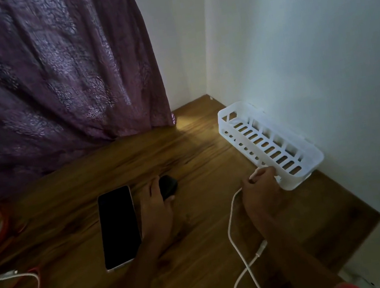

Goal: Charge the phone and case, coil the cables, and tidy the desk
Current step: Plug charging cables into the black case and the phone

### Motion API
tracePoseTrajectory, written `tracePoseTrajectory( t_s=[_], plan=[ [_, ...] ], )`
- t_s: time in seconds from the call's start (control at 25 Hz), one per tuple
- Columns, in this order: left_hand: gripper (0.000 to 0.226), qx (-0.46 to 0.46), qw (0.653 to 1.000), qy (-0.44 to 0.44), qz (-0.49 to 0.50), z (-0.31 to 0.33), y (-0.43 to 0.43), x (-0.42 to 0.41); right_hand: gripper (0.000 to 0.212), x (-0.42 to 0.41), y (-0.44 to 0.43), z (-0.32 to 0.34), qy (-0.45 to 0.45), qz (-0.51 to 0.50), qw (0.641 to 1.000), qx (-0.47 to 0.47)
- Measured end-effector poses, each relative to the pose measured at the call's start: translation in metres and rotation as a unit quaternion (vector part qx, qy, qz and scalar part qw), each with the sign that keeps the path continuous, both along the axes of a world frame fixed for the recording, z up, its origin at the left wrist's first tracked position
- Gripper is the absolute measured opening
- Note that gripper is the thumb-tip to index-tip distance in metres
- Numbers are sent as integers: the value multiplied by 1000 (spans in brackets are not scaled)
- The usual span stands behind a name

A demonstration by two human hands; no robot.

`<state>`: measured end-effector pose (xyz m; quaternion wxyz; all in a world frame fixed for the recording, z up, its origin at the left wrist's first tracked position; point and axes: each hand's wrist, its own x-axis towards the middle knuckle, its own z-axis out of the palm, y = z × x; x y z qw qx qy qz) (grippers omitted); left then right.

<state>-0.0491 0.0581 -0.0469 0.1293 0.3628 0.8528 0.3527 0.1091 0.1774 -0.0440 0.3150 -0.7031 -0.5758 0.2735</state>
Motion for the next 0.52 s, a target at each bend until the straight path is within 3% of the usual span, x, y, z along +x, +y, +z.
tracePoseTrajectory(
  t_s=[0.12, 0.24, 0.4, 0.52],
  plan=[
    [59, 46, 998, -34, 24, 13, -5, 9, 23, -5, -11, 12, 143, 29, 989, -36],
    [57, 96, 984, -133, 69, 30, -14, 11, 12, -16, -35, 35, 250, 95, 963, -39],
    [53, 184, 942, -265, 96, 58, -32, 8, 10, -21, -73, 72, 321, 195, 924, -74],
    [49, 255, 916, -302, 66, 77, -45, 3, 11, -20, -99, 90, 284, 284, 914, -50]
  ],
)
